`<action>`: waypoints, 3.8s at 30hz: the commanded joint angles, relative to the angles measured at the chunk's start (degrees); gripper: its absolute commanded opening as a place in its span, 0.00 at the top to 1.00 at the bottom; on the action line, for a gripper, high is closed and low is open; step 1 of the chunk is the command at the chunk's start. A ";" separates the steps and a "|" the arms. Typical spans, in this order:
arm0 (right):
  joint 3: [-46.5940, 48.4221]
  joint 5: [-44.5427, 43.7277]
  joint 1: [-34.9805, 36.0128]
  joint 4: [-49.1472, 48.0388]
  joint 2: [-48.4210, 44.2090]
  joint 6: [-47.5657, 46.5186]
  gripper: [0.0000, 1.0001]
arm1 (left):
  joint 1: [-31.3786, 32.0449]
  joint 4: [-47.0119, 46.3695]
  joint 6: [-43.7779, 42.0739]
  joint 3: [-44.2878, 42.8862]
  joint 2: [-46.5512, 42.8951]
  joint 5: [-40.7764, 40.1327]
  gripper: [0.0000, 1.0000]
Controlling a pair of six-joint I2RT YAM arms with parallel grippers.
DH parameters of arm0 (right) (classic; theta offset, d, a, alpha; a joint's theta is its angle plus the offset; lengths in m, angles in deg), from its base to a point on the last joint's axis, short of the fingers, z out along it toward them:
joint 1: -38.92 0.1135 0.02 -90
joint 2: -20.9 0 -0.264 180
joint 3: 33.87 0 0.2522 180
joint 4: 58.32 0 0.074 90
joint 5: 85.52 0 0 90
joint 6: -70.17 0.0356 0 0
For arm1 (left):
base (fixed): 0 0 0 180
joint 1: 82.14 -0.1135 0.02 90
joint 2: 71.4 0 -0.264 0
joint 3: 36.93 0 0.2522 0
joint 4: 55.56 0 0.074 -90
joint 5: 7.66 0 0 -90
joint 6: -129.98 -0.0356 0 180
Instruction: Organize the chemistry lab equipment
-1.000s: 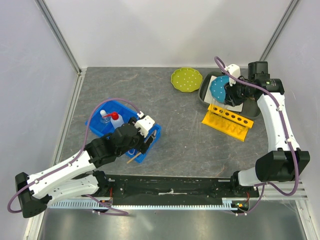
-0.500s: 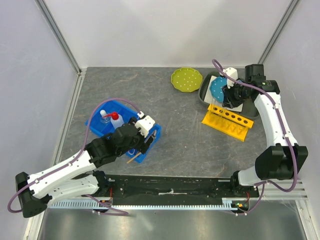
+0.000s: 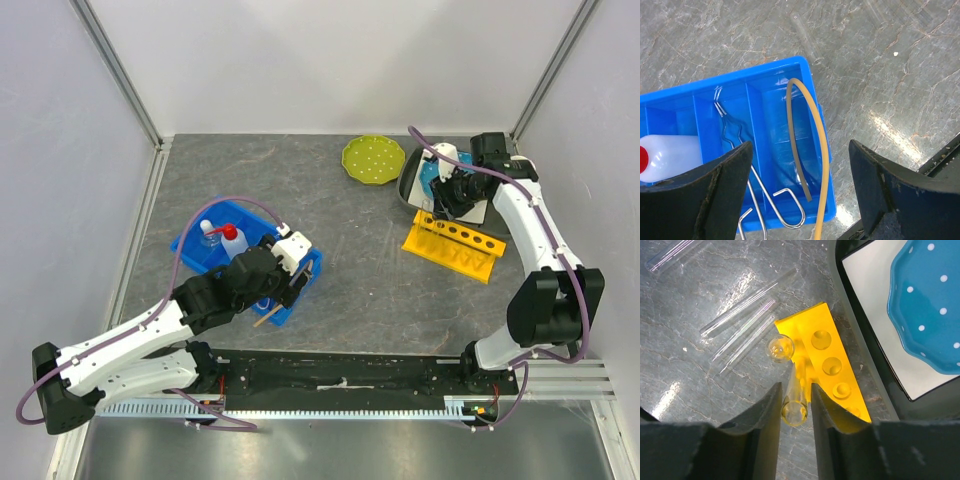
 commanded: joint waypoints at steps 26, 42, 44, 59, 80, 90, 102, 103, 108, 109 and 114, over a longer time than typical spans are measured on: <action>-21.01 25.12 -2.66 -17.52 -34.80 7.30 0.02 | -2.37 -6.69 21.29 -13.30 19.76 17.74 0.05; -37.28 34.46 -5.56 -26.95 -42.28 9.58 0.02 | -2.64 6.85 20.87 -47.92 62.57 10.90 0.35; -37.37 33.75 -5.56 -27.03 -42.63 9.59 0.02 | -2.64 8.96 20.51 -50.83 66.97 9.84 0.36; -38.07 32.17 -5.65 -27.03 -44.83 10.20 0.02 | -3.87 14.68 18.84 -61.48 78.14 5.62 0.46; -38.51 32.08 -5.56 -27.04 -44.83 10.29 0.02 | -4.13 15.30 18.66 -61.66 80.96 4.30 0.64; -38.69 32.61 -5.65 -27.12 -44.92 9.94 0.02 | -4.13 15.30 19.28 -62.36 79.47 4.12 0.81; -39.13 33.66 -5.56 -26.95 -45.00 9.67 0.02 | -4.31 8.89 20.42 -55.16 67.08 5.70 0.85; -39.13 33.75 -5.65 -26.95 -44.83 9.67 0.02 | -4.31 7.92 20.51 -52.72 65.85 6.14 0.85; -38.87 33.93 -5.56 -26.33 -44.65 8.62 0.02 | -4.13 -0.14 20.51 -41.99 53.82 8.34 0.85; -38.78 33.93 -5.65 -26.25 -44.39 8.36 0.02 | -4.22 -1.65 20.34 -37.45 51.80 9.56 0.85; -35.71 34.98 -5.65 -21.78 -42.02 6.34 0.02 | -2.73 -15.16 18.93 -19.52 35.48 13.17 0.86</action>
